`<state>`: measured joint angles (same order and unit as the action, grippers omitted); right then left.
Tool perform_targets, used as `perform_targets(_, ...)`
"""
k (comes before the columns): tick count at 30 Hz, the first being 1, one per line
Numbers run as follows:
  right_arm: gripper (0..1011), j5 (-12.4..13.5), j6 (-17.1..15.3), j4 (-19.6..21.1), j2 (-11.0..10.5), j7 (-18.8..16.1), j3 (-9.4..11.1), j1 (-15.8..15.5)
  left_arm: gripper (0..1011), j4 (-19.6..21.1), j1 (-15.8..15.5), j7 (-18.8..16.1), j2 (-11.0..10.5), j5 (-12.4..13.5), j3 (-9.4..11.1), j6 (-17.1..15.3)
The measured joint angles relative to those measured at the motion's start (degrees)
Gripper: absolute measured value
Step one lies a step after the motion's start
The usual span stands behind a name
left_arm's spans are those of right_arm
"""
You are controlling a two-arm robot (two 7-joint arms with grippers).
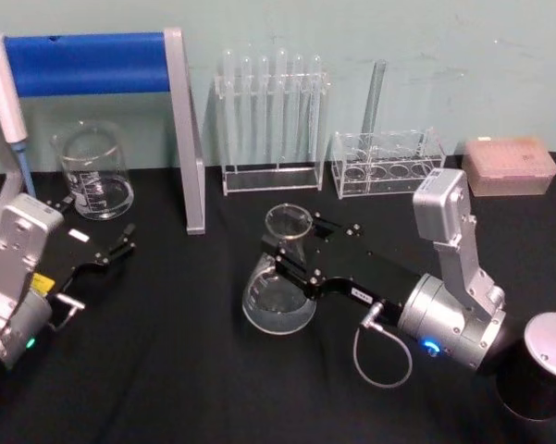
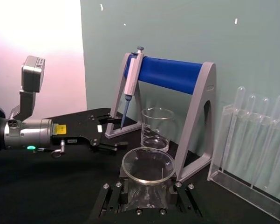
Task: Grasp the erlenmeyer flask with one hand, shake it three times, then place it back.
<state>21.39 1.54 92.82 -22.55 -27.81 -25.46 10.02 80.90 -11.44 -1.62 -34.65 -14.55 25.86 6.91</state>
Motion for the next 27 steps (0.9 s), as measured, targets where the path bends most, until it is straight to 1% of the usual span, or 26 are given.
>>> perform_targets(10,449,0.6,1.5,-3.2,-0.5,-1.8,-0.9,1.2,1001,0.0,0.0,0.0,0.0,0.0,0.0,0.0)
perform_targets(18,449,1.4,3.4,-5.6,-1.1,-3.9,-1.5,1.7,1001,0.0,0.0,0.0,0.0,0.0,0.0,0.0)
perform_targets(27,449,1.8,4.2,-7.2,-1.4,-4.5,-1.8,1.9,1001,0.0,0.0,0.0,0.0,0.0,0.0,0.0)
